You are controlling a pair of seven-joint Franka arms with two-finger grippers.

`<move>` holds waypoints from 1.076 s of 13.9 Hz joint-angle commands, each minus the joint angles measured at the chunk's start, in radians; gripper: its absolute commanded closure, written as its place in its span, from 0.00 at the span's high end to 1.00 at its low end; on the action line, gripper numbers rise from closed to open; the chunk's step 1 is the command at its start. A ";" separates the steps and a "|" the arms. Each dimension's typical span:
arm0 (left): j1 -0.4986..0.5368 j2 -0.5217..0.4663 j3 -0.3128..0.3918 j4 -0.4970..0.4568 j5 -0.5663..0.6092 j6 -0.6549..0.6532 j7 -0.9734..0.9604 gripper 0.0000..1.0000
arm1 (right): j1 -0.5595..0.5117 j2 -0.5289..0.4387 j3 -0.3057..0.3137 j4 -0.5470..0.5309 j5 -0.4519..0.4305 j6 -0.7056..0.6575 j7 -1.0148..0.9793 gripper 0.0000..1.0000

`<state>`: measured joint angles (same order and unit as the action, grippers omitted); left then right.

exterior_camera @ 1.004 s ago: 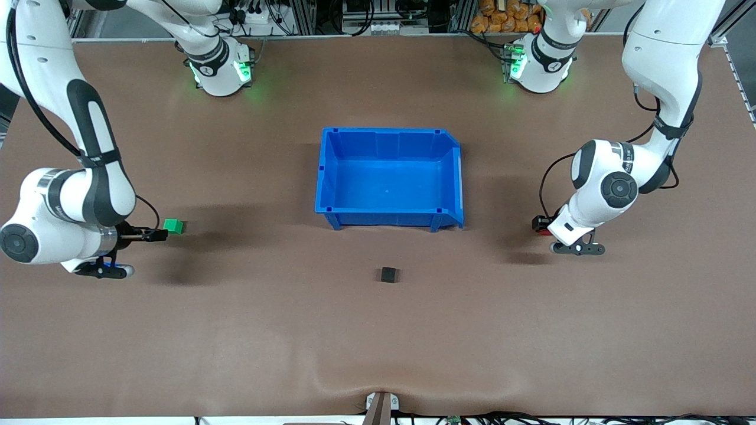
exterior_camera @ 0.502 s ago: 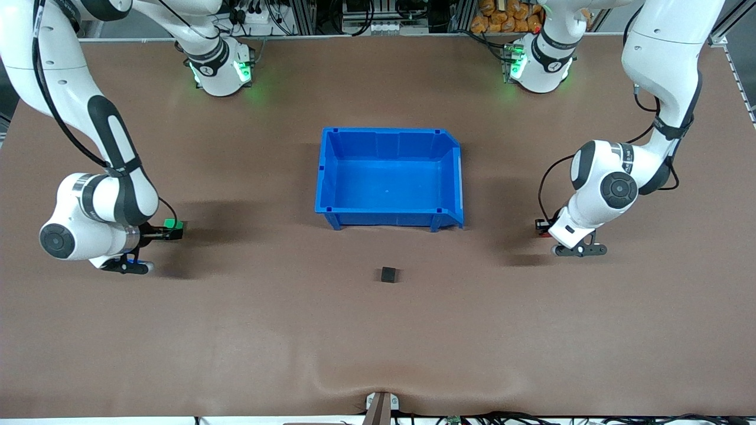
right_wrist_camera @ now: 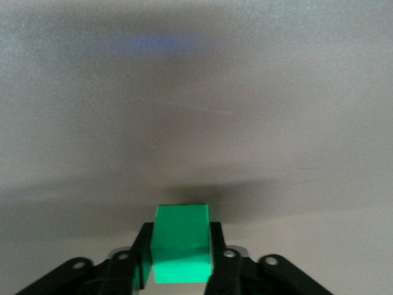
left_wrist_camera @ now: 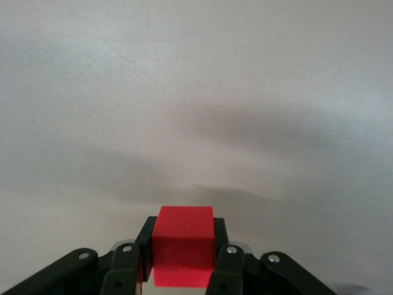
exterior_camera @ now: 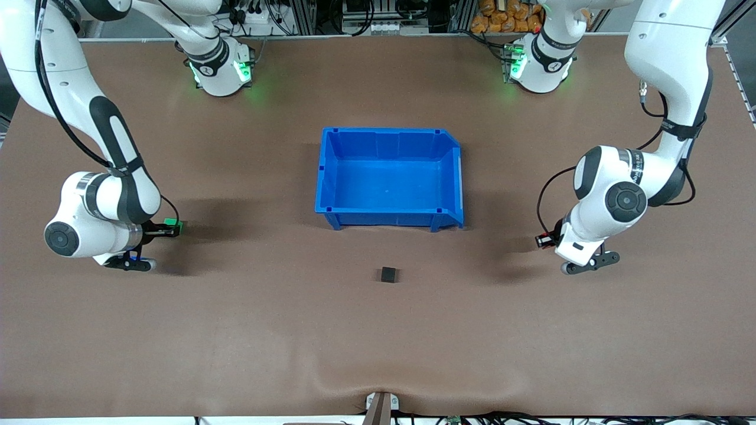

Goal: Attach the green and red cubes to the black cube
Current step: 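Carry the green cube with the right gripper while the left gripper carries red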

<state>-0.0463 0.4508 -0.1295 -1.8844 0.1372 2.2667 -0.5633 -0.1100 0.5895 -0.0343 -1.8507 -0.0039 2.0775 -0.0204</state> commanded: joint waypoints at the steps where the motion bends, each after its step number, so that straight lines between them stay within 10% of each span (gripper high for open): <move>1: -0.029 0.064 -0.002 0.147 0.001 -0.100 -0.149 0.00 | -0.014 0.000 0.013 -0.005 0.025 0.000 0.008 0.00; 15: -0.287 0.359 0.004 0.568 -0.088 -0.111 -1.062 0.00 | 0.062 0.001 0.016 0.249 0.237 -0.171 0.522 0.00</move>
<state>-0.3200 0.7587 -0.1340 -1.4078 0.0628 2.1838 -1.5423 -0.0461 0.5839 -0.0166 -1.6465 0.2005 1.9235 0.4396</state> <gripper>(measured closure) 0.604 0.604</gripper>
